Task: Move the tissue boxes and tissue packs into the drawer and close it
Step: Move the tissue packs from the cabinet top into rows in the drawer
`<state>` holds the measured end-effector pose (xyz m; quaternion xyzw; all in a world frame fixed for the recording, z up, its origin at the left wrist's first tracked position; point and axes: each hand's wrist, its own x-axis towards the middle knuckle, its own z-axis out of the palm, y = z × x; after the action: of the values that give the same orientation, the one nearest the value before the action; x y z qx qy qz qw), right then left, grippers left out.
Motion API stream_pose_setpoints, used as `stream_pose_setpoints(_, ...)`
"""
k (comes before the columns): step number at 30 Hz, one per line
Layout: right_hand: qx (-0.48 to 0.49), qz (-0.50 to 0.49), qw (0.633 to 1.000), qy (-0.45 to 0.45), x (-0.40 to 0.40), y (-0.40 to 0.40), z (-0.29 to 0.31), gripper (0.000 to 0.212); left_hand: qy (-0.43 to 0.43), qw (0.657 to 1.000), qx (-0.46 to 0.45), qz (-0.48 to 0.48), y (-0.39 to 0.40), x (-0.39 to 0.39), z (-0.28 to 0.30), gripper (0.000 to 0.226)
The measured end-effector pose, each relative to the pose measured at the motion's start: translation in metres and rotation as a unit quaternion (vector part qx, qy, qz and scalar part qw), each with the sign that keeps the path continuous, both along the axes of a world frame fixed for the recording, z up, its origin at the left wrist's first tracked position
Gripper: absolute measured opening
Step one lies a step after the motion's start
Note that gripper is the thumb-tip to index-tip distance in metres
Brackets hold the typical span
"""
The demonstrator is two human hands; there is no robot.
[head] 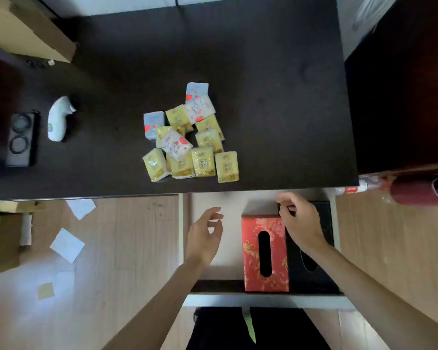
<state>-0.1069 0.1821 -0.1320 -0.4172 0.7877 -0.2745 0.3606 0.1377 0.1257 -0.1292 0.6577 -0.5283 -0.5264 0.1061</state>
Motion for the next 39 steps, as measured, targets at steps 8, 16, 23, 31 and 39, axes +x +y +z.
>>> stream_pose_setpoints(8,-0.068,0.207,0.965,0.143,0.053,-0.116,0.015,0.066,-0.117,0.962,-0.195,-0.149,-0.126,0.050,0.020,0.052)
stream_pose_setpoints(16,-0.008,0.253,0.945,0.209,0.062,-0.121,-0.006,0.080,-0.206,0.887,-0.243,-0.335,-0.124,0.050,0.017,0.034)
stream_pose_setpoints(23,0.014,0.149,0.974,0.170,0.052,-0.099,0.002,0.077,-0.148,0.866,-0.347,-0.328,-0.131,0.020,0.030,0.046)
stream_pose_setpoints(31,0.011,0.120,0.981,0.155,0.047,-0.068,0.016,0.073,-0.263,0.775,-0.321,-0.476,-0.148,-0.013,0.013,0.063)
stream_pose_setpoints(39,0.008,0.108,0.991,0.079,0.051,-0.023,0.018,0.073,-0.145,0.829,-0.344,-0.417,-0.114,-0.002,0.031,0.082)
